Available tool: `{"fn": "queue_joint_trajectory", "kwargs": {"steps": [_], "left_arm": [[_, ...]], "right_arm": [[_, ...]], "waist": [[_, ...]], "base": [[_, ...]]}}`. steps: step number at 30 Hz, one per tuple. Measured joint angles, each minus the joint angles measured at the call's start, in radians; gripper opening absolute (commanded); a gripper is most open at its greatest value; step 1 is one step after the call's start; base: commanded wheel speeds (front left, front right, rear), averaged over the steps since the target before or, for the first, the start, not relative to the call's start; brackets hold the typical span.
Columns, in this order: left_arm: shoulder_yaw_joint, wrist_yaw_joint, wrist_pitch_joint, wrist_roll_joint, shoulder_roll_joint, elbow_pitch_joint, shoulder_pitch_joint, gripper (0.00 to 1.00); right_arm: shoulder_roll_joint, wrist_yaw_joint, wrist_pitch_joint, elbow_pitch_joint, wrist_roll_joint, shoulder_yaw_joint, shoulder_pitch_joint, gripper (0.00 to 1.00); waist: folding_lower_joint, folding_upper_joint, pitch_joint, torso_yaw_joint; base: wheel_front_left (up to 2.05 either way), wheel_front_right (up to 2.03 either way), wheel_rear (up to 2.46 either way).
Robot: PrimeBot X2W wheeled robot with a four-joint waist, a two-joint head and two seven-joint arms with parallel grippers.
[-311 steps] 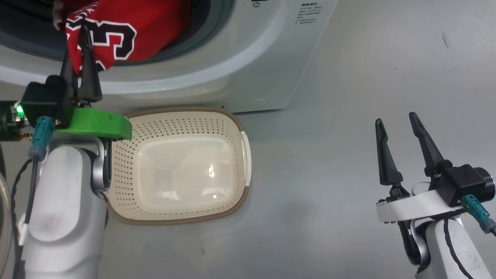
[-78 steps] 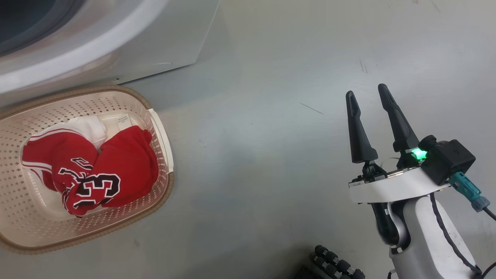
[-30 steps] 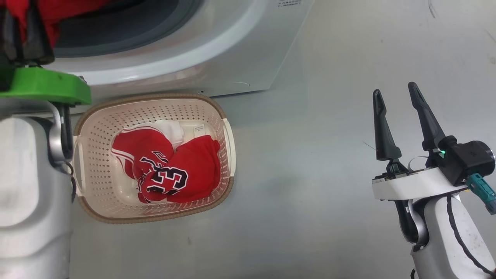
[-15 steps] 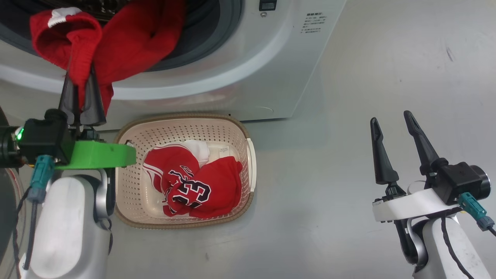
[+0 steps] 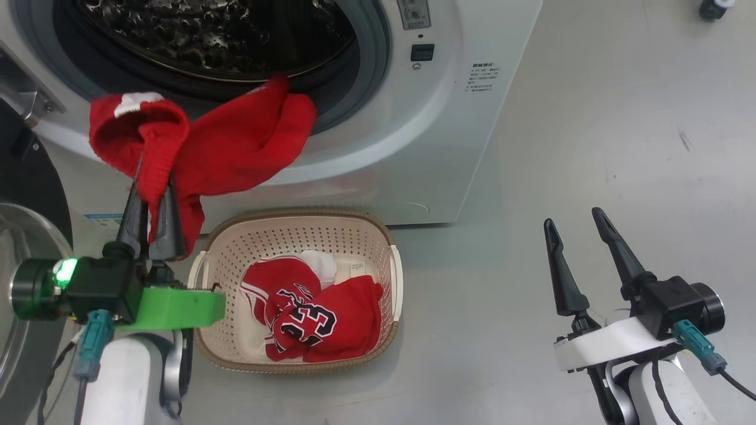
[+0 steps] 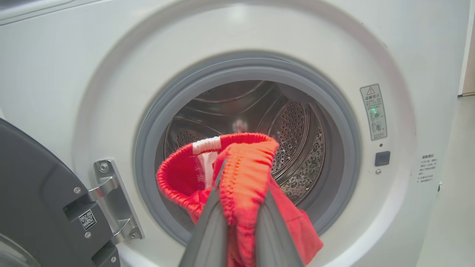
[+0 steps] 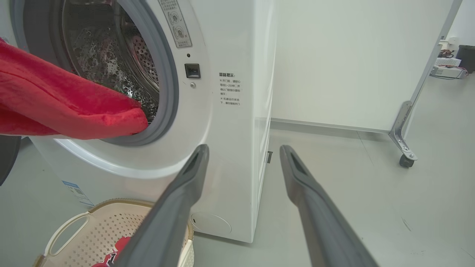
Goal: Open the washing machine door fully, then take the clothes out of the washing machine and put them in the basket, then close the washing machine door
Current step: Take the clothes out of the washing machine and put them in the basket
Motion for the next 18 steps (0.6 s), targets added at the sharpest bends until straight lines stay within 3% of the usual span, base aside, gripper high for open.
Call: {"fn": "queue_joint_trajectory", "kwargs": {"steps": [8, 18], "left_arm": [[-0.023, 0.000, 0.047, -0.009, 0.000, 0.051, 0.110, 0.00], [-0.038, -0.010, 0.069, -0.057, -0.005, 0.179, 0.118, 0.00]], "right_arm": [[0.007, 0.000, 0.000, -0.011, 0.000, 0.017, 0.015, 1.00], [0.009, 0.000, 0.000, -0.039, 0.000, 0.020, 0.017, 1.00]], "waist": [[0.0000, 0.0000, -0.010, -0.036], [0.0000, 0.0000, 0.038, -0.071]], "base": [[0.00, 0.00, 0.00], [0.00, 0.00, 0.00]]}}
